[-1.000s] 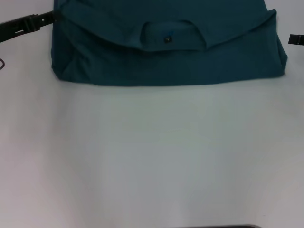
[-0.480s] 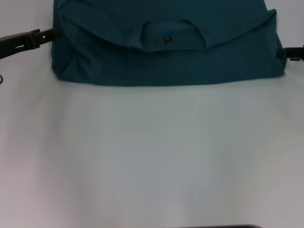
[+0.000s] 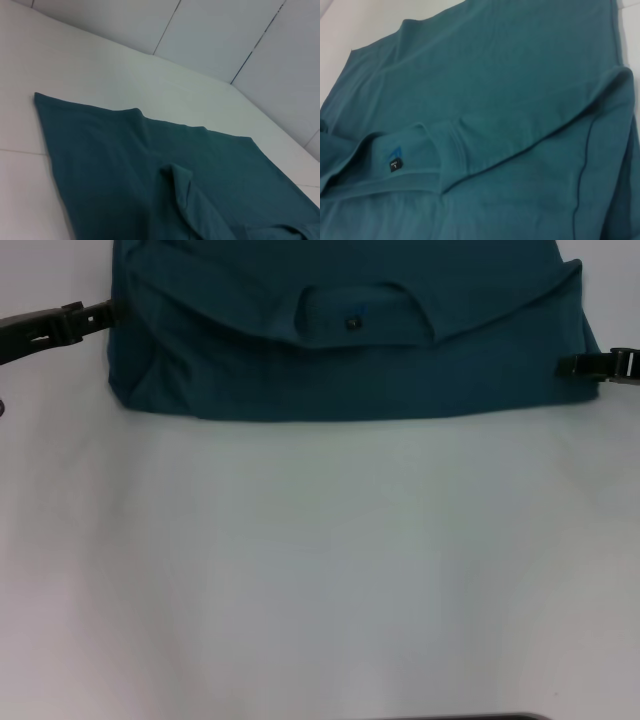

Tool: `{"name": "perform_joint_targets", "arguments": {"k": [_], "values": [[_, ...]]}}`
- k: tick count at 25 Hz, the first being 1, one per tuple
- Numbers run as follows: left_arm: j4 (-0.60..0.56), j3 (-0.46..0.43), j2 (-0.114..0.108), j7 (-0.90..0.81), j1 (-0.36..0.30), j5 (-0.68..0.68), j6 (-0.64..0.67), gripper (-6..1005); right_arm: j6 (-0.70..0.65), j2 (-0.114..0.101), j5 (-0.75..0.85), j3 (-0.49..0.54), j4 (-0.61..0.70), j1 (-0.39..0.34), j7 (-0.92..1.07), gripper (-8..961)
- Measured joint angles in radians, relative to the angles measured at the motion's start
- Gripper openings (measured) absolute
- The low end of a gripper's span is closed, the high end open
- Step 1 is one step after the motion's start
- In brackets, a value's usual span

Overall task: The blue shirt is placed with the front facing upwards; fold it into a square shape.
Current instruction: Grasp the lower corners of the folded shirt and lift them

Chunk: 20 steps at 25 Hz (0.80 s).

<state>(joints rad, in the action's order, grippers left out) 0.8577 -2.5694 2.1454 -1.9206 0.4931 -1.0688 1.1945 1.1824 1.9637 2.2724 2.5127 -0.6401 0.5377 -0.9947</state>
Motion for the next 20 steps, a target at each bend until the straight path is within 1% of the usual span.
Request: {"name": "perform_joint_targets", "arguments": {"k": [14, 20], "values": [[-0.003, 0.000, -0.003, 0.000, -0.001, 0.000, 0.007, 798, -0.041, 0.010, 0.000, -0.017, 0.000, 0.005, -0.001, 609], [-0.007, 0.000, -0.004, 0.000, 0.002, 0.000, 0.005, 798, -0.048, 0.022, -0.001, -0.018, 0.001, 0.008, -0.012, 604]]}}
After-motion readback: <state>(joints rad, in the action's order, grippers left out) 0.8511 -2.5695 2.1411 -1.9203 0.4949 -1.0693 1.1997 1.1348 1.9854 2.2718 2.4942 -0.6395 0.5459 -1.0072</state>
